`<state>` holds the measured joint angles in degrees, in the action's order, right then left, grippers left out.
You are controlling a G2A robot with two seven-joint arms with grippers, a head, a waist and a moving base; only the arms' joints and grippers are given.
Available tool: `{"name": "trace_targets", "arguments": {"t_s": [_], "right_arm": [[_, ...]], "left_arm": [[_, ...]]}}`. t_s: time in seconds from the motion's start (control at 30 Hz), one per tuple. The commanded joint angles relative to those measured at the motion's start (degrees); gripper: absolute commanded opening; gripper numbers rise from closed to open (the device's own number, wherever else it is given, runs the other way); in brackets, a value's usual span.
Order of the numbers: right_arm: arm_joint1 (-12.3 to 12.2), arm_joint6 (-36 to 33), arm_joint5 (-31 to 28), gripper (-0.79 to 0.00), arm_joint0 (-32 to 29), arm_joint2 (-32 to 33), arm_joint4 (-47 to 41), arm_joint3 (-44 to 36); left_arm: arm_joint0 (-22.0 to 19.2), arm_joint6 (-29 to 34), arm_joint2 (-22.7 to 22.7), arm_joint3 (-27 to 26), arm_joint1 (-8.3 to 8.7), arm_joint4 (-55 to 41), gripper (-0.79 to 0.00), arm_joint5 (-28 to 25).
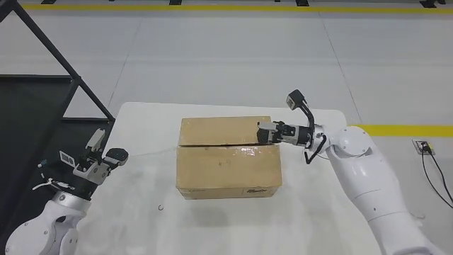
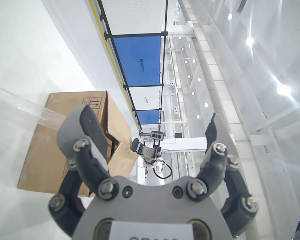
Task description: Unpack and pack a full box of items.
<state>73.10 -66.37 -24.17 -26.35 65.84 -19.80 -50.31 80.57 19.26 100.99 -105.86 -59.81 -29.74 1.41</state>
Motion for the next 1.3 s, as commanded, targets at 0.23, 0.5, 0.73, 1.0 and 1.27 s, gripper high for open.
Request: {"name": "trace_targets", "arguments": {"t_s": [0.23, 0.5, 0.73, 1.0, 1.27], "right_arm": [[-1.0, -6.4, 7.0, 0.0, -2.5, 2.3, -7.1, -6.1], [-1.2, -5.7, 12.2, 0.0, -1.2, 0.5, -3.9, -4.9], [-1.3, -2.5, 10.3, 0.0, -1.8, -0.5, -0.6, -3.6], [-1.2, 1.6, 9.6, 0.0, -3.4, -1.7, 1.5, -4.0], [-1.3, 0.4, 6.9, 0.0, -3.3, -1.9, 1.0, -3.5]], "left_arm": [[0.0, 0.0, 0.0, 0.0, 0.0, 0.0, 0.0, 0.0], [0.0, 0.0, 0.0, 0.0, 0.0, 0.0, 0.0, 0.0], [0.0, 0.0, 0.0, 0.0, 0.0, 0.0, 0.0, 0.0], [0.0, 0.0, 0.0, 0.0, 0.0, 0.0, 0.0, 0.0], [0.0, 0.0, 0.0, 0.0, 0.0, 0.0, 0.0, 0.0]]}}
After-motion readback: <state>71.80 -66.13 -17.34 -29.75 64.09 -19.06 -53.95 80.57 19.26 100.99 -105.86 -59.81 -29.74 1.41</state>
